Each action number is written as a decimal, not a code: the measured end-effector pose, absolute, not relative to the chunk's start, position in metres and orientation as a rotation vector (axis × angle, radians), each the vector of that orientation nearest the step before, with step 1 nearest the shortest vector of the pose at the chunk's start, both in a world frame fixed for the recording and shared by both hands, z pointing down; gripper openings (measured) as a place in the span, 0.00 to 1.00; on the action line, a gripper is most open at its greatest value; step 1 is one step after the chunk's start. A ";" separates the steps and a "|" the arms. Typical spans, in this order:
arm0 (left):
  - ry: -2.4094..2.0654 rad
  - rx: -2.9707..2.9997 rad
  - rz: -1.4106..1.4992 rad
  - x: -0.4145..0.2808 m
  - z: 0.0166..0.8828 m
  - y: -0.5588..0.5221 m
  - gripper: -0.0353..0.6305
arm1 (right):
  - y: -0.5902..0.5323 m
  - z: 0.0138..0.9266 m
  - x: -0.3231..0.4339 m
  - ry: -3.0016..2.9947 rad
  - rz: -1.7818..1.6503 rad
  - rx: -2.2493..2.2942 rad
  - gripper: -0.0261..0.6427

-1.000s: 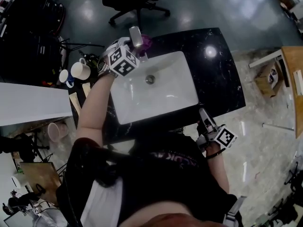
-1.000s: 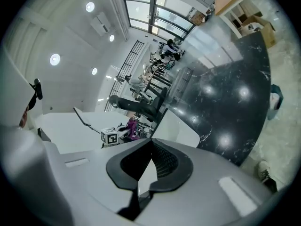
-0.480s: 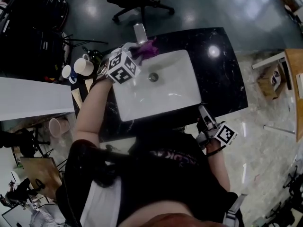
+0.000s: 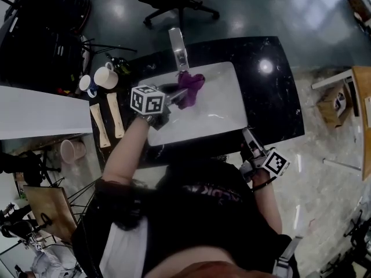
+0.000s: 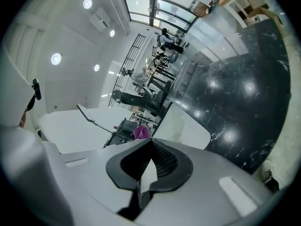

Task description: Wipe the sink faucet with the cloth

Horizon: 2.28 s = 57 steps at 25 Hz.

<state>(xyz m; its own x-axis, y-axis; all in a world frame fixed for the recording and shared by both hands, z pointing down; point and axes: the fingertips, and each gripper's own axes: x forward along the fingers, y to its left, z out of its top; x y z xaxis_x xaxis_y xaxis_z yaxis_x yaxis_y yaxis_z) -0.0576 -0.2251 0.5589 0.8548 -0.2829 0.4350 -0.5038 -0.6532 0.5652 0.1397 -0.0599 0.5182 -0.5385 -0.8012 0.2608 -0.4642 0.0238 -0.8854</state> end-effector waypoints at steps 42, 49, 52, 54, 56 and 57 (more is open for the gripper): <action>-0.657 1.400 -1.078 -0.105 0.558 -0.352 0.15 | -0.047 0.541 0.180 1.869 -1.587 -1.395 0.06; -0.607 1.408 -1.079 -0.108 0.553 -0.330 0.15 | -0.050 0.531 0.181 1.931 -1.567 -1.354 0.06; -0.596 1.403 -1.064 -0.105 0.554 -0.315 0.15 | -0.051 0.527 0.182 1.952 -1.571 -1.337 0.06; -0.596 1.407 -1.054 -0.104 0.553 -0.303 0.15 | -0.052 0.524 0.183 1.972 -1.570 -1.319 0.06; -0.600 1.424 -1.042 -0.102 0.551 -0.291 0.15 | -0.053 0.522 0.185 1.986 -1.574 -1.293 0.06; -0.604 1.432 -1.037 -0.102 0.550 -0.285 0.15 | -0.054 0.522 0.185 1.997 -1.574 -1.277 0.06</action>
